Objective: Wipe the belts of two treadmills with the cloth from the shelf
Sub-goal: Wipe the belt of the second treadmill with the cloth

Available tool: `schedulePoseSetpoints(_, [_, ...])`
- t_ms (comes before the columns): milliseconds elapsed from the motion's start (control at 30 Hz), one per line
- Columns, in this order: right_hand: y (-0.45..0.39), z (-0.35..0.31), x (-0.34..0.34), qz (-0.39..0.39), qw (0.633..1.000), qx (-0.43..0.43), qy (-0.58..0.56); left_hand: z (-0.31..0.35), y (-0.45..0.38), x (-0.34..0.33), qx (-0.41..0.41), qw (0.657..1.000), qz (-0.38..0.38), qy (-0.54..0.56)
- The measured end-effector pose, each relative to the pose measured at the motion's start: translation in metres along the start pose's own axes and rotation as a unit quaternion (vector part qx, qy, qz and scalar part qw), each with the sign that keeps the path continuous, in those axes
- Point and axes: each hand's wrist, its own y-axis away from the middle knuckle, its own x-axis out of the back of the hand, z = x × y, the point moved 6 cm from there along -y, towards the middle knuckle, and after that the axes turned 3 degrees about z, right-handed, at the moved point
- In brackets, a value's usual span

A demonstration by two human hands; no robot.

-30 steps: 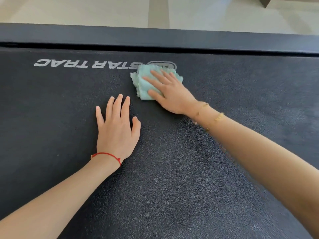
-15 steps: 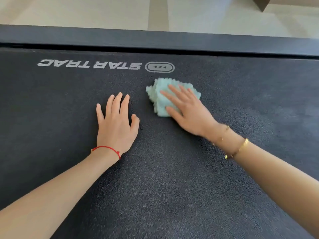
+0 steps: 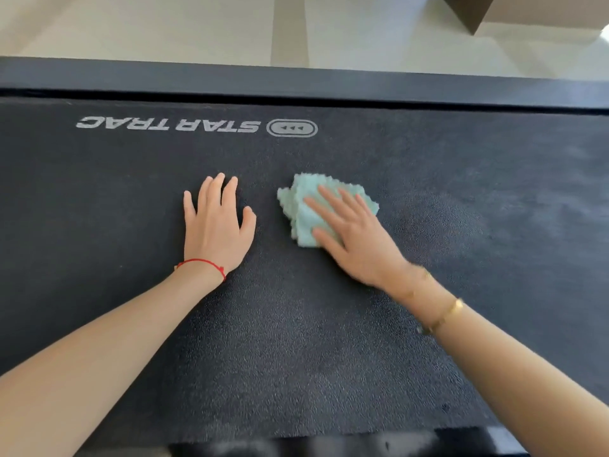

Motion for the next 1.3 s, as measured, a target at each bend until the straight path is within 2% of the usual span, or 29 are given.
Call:
schedulePoseSetpoints(100, [0.057, -0.027, 0.005, -0.041, 0.997, 0.068, -0.007, -0.002, 0.008, 0.003, -0.008, 1.0, -0.008, 0.004])
schedulePoseSetpoints(167, [0.066, -0.013, 0.009, -0.056, 0.995, 0.079, 0.003, -0.005, 0.018, 0.005, -0.014, 1.0, -0.016, 0.004])
schedulePoseSetpoints(233, [0.052, 0.014, 0.014, -0.031, 0.999, 0.026, -0.001, -0.006, 0.03, 0.008, -0.019, 1.0, -0.022, 0.001])
schedulePoseSetpoints(300, [0.036, 0.036, 0.016, 0.004, 0.998, -0.068, -0.001, -0.008, 0.039, 0.01, -0.021, 0.999, -0.026, -0.002])
schedulePoseSetpoints(367, [0.034, 0.034, 0.012, 0.015, 0.995, -0.101, 0.019, -0.008, 0.046, 0.011, -0.018, 0.999, -0.025, -0.004])
schedulePoseSetpoints(533, [0.106, -0.043, 0.008, -0.038, 0.998, 0.047, 0.004, -0.007, 0.052, 0.01, -0.012, 1.0, -0.011, 0.001])
schedulePoseSetpoints(667, [0.149, -0.073, 0.008, -0.068, 0.993, 0.093, -0.019, -0.006, 0.053, 0.011, -0.013, 1.0, -0.002, 0.003])
schedulePoseSetpoints(733, [0.132, -0.053, 0.008, -0.067, 0.994, 0.084, -0.01, -0.006, 0.053, 0.011, -0.013, 1.0, -0.004, 0.002])
schedulePoseSetpoints(833, [0.09, -0.015, 0.009, -0.016, 1.0, -0.024, 0.002, -0.007, 0.053, 0.011, -0.014, 1.0, -0.007, 0.001])
schedulePoseSetpoints(900, [0.084, -0.016, 0.005, -0.002, 0.998, -0.056, 0.023, -0.007, 0.053, 0.011, -0.014, 1.0, -0.006, 0.003])
schedulePoseSetpoints(1100, [0.161, -0.113, -0.003, -0.084, 0.987, 0.133, -0.024, -0.007, 0.052, 0.01, -0.014, 1.0, 0.002, 0.01])
schedulePoseSetpoints(1200, [0.158, -0.104, 0.003, -0.089, 0.985, 0.145, -0.039, -0.008, 0.053, 0.011, -0.015, 1.0, 0.001, 0.012])
schedulePoseSetpoints(1300, [0.108, -0.053, 0.004, -0.041, 0.997, 0.069, -0.016, -0.008, 0.053, 0.011, -0.015, 1.0, -0.006, 0.006])
